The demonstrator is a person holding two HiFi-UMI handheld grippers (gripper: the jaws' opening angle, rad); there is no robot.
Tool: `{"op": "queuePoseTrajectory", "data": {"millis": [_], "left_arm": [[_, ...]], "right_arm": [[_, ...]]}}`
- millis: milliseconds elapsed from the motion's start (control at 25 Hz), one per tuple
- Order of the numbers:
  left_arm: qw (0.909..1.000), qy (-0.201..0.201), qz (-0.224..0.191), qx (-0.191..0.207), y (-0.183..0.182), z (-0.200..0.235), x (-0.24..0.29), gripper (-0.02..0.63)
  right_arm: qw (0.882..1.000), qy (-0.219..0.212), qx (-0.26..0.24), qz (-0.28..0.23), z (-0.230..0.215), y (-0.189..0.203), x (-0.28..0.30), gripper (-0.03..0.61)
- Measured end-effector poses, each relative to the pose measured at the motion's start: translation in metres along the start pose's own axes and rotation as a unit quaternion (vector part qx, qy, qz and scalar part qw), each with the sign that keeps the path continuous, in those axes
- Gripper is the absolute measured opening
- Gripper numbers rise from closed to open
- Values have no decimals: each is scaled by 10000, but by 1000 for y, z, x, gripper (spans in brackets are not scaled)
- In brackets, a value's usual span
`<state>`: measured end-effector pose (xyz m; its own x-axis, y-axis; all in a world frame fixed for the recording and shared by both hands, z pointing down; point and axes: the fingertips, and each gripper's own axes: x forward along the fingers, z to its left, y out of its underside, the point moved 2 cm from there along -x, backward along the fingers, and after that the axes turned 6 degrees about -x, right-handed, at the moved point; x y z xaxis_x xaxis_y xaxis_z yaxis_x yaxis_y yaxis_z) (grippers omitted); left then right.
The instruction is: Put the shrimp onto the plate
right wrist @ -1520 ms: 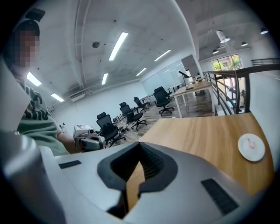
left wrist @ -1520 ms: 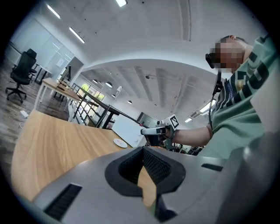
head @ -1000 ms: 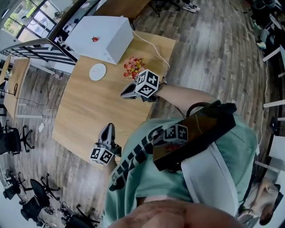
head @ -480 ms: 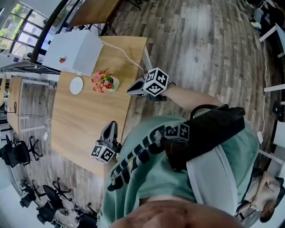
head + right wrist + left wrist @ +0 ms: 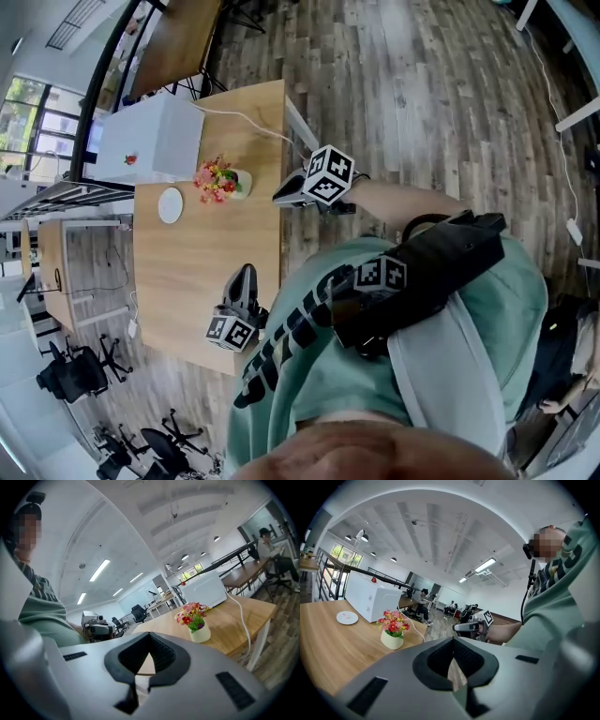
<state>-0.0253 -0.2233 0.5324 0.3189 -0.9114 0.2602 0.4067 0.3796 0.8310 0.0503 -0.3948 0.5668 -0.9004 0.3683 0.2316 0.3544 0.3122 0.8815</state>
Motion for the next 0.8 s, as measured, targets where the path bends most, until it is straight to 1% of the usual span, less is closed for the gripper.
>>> {"op": "queuePoseTrajectory", "data": {"millis": [120, 240, 320, 400, 480, 560, 680, 800], "left_arm": [[9998, 167, -31, 44, 10, 7, -47, 5], [9994, 322, -72, 77, 22, 28, -111, 6], [9990, 436, -93, 13, 25, 40, -149, 5], [9980, 615, -115, -75, 27, 50, -174, 6], [9961, 865, -117, -152, 33, 56, -186, 5], [9929, 1167, -89, -223, 35, 51, -185, 5], [9867, 1616, 47, -153, 37, 30, -175, 6], [9774, 2102, 195, -96, 40, -1, -162, 6]], "right_arm": [[9994, 332, -45, -29, 37, 7, 21, 8], [9976, 671, 80, -155, 81, 13, 51, 8], [9959, 863, 139, -221, 110, 15, 67, 8], [9936, 1095, 144, -243, 135, 15, 75, 8], [9903, 1360, 151, -241, 157, 15, 72, 8], [9858, 1658, 140, -215, 178, 19, 59, 8], [9778, 2065, 154, -304, 204, 25, 32, 8], [9684, 2435, 197, -512, 232, 34, 0, 8]]}}
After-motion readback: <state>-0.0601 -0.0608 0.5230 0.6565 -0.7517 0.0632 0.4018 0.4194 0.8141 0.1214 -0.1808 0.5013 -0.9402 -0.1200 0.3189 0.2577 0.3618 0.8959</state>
